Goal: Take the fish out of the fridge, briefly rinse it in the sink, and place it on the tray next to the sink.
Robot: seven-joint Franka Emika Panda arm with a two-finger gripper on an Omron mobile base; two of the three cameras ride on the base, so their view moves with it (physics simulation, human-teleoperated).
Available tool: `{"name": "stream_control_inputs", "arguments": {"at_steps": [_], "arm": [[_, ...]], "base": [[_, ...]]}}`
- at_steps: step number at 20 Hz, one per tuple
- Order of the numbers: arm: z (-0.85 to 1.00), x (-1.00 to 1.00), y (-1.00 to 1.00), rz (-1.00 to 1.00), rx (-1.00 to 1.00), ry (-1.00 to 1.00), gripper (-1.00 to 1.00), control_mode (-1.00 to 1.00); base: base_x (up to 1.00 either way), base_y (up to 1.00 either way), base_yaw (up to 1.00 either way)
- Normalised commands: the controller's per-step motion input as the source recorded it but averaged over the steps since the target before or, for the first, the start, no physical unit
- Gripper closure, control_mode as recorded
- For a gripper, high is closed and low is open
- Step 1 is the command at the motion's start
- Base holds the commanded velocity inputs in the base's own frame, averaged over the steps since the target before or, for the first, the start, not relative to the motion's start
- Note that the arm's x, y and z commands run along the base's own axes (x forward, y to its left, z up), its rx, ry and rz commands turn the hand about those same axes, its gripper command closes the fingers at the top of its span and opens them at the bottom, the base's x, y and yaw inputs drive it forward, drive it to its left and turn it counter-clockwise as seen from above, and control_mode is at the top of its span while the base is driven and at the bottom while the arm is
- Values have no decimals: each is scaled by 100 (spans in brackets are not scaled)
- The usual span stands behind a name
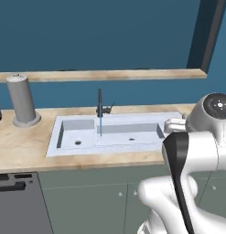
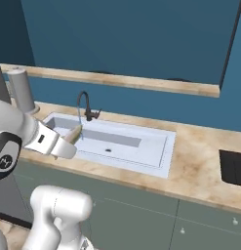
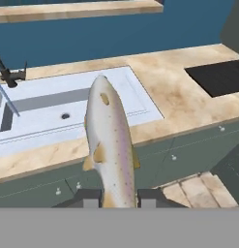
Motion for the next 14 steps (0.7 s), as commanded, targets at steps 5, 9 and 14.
{"name": "stream_control_inputs", "arguments": {"at_steps": [5, 9, 14], "arm": [[0, 0, 0, 0, 0, 0, 100, 100], [0, 0, 0, 0, 0, 0, 100, 100], [0, 0, 0, 0, 0, 0, 100, 100]], "base": [[33, -6, 0], [41, -13, 0], [38, -25, 0]]}}
